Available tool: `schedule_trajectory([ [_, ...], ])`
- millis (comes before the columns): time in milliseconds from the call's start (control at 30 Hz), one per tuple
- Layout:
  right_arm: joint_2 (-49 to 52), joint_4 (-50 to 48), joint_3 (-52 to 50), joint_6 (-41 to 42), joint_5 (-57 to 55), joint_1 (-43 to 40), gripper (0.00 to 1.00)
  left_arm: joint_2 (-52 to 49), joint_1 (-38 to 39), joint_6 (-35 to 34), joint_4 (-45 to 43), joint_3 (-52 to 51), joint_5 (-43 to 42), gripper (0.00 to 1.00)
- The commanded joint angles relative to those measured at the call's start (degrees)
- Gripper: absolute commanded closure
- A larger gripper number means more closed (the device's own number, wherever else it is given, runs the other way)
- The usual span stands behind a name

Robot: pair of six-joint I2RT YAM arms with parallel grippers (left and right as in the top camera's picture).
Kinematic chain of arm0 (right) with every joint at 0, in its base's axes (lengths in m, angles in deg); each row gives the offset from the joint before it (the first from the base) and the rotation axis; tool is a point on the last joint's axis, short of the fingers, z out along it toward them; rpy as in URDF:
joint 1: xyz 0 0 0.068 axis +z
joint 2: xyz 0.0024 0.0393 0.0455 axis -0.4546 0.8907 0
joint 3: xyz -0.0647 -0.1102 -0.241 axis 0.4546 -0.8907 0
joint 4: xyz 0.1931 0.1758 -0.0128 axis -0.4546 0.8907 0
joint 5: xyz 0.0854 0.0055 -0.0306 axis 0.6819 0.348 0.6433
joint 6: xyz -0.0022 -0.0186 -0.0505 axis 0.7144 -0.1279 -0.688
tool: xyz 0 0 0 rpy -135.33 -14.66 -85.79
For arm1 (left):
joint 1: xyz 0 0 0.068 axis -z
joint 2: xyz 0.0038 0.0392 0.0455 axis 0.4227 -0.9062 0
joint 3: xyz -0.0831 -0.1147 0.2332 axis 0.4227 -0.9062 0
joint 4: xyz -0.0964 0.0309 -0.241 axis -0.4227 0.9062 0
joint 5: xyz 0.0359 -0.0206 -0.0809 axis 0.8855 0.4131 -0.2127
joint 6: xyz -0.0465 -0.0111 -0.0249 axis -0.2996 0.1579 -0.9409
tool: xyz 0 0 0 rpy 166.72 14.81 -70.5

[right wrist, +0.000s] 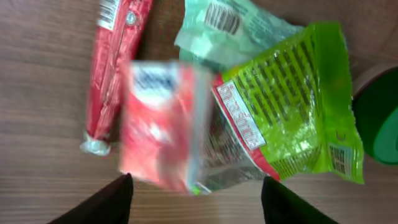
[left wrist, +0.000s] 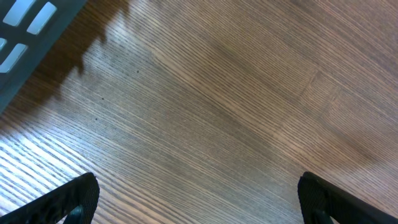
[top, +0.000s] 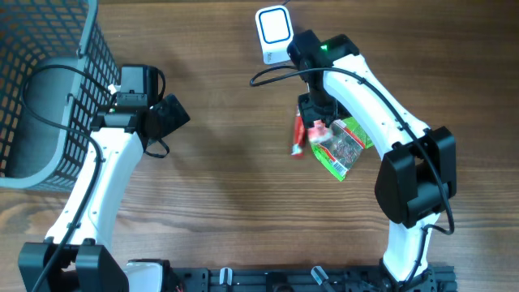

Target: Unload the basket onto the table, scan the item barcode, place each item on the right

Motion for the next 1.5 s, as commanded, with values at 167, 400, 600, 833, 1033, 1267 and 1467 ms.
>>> schedule_trajectory([
  [167,-2.99,1.33,-0.20,0.28,-0.92,-0.28,0.00,0.22,-0.02,0.04,-0.15,0.68,0.57,0.00],
  [400,-2.99,-26.40,-0.20,0.28,-0.92,-0.28,0.01,0.22,-0.02,0.04,-0.17,0.68,0.57,0.00],
  [600,-3.02,-40.11,-0.20,0.35,-0.92,-0.57,0.00,0.22,-0.02,0.04,-0.15,0.68,0.57,0.00],
  [833,-23.39,-40.02,-0.20,-3.69,-4.02,-2.19,0.00,0.22,-0.02,0.04,-0.15,0.68,0.57,0.00],
  [1033,-49.42,-33.64,-0.42,-4.26,-2.93,-8.24,0.00,0.22,-0.02,0.04,-0.15,0.68,0.57,0.00],
  [1267,-78.68,-32.48,-24.85,1.18,-2.89,-13.38,0.00,0.22,-0.02,0.04,-0.15,0.68,0.57,0.00],
  [1467,-103.45,-61.40,-61.59,4.31,2.08,-18.36,0.00,0.22,-0.02,0.04,-0.15,0.68,0.57,0.00],
])
